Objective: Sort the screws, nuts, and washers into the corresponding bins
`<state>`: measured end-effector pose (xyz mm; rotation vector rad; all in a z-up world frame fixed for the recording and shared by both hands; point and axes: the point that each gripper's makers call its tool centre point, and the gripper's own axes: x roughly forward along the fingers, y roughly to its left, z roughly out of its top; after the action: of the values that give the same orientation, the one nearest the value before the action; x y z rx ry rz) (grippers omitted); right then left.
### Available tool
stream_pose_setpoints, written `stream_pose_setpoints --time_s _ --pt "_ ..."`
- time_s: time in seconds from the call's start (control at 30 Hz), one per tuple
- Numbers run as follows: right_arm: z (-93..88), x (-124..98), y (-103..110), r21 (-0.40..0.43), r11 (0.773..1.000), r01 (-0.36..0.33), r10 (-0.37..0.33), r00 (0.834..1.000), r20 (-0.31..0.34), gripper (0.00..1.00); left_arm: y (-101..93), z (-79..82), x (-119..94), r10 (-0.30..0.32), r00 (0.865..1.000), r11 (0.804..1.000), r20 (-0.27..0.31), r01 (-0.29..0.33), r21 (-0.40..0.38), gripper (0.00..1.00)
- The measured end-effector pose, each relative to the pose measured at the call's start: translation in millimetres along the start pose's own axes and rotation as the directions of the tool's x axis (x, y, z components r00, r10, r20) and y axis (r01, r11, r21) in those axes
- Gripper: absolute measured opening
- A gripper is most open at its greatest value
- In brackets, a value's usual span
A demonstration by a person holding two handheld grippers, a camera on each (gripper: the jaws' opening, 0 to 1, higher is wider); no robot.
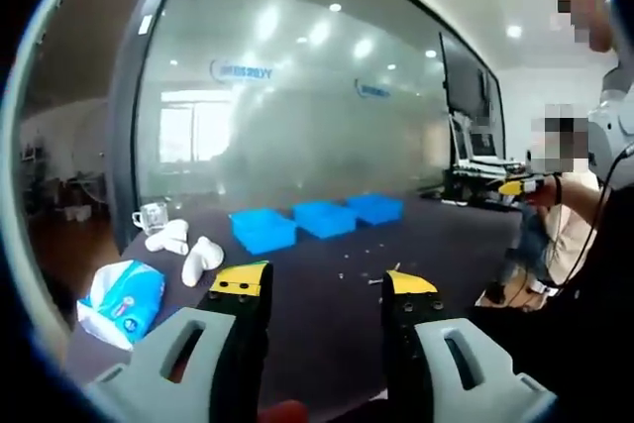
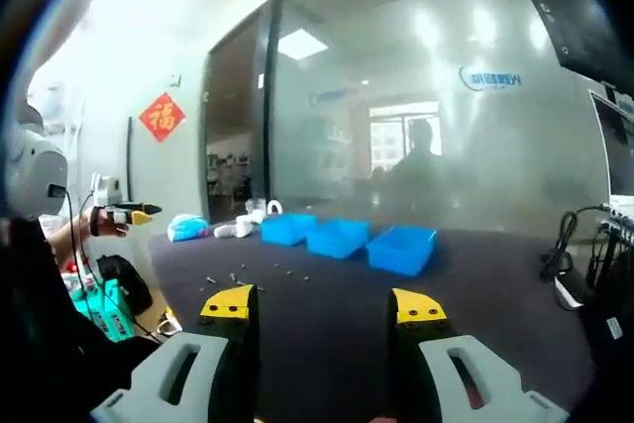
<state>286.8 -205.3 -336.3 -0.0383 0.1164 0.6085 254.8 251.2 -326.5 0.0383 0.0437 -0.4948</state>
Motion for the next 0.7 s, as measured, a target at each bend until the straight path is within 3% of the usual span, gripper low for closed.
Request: stream_pose_setpoints --time_s 0.4,0.7 --pt "4.9 19.0 20.3 -0.088 0.985 -0.150 0.142 0.986 -0.089 0.48 -9.4 12.7 -3.4 -0.043 0.999 0.999 0.010 0.043 0.023 0.38" --pt "12.6 35.3 37.2 -0.111 0.964 -0.241 0.227 0.966 -0.125 0.48 -14.6 11.3 -10.9 -0.049 0.999 0.998 -0.002 0.049 0.042 0.38"
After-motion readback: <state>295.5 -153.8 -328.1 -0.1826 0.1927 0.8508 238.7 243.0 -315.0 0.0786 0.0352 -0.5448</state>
